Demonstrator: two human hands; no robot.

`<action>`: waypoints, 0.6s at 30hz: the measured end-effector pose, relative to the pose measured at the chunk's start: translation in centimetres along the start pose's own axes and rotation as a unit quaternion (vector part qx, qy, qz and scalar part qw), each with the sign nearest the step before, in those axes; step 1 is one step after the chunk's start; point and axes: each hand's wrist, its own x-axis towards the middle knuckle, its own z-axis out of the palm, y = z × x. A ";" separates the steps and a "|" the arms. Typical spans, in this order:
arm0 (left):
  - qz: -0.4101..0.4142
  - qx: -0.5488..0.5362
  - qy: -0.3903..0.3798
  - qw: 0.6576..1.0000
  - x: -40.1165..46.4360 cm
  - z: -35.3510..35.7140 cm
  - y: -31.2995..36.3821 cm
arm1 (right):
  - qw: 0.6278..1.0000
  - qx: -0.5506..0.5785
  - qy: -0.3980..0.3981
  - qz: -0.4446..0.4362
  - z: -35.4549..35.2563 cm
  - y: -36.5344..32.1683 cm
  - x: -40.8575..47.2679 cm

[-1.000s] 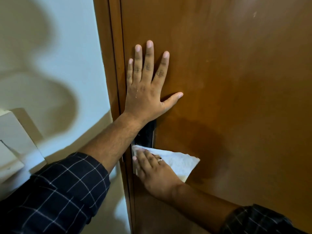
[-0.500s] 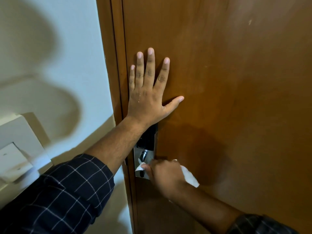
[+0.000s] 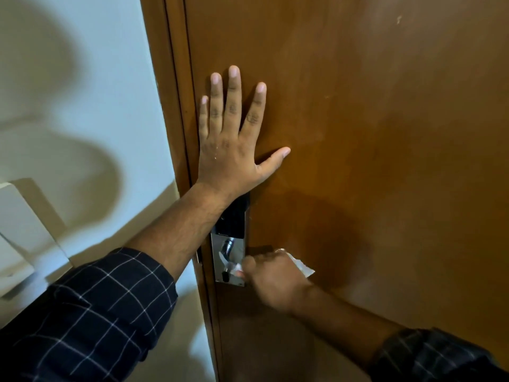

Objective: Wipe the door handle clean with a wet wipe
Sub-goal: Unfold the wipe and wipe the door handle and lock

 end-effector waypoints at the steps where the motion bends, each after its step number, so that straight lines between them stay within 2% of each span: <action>1: 0.001 0.000 0.001 1.000 0.0 0.1 0.0 | 0.999 -0.014 -0.016 -0.023 -0.2 1.3 -1.0; 3: 0.000 0.000 0.006 1.000 0.0 0.1 0.0 | 0.997 -0.015 -0.048 -0.061 -0.6 3.1 -2.3; 6: 0.001 -0.001 0.013 1.000 -0.1 0.2 0.0 | 0.993 0.043 -0.064 -0.085 -1.3 4.5 -2.9; 10: -0.001 -0.004 0.016 1.000 -0.1 0.3 0.0 | 0.993 0.089 -0.063 -0.040 -2.9 6.5 -3.2; 12: 0.000 -0.002 0.019 1.000 -0.1 0.3 0.0 | 0.986 0.161 0.033 0.006 -4.0 6.8 -3.0; 15: -0.002 0.001 0.017 1.000 -0.1 0.4 0.1 | 0.926 0.278 0.238 0.087 -4.2 4.6 -1.9; 16: -0.004 0.003 0.015 1.000 -0.1 0.4 0.1 | 0.917 0.288 0.262 0.091 -3.8 3.2 -1.4; 18: -0.004 0.005 0.012 1.000 -0.2 0.2 0.1 | 0.929 0.287 0.228 0.049 -2.9 0.5 -0.6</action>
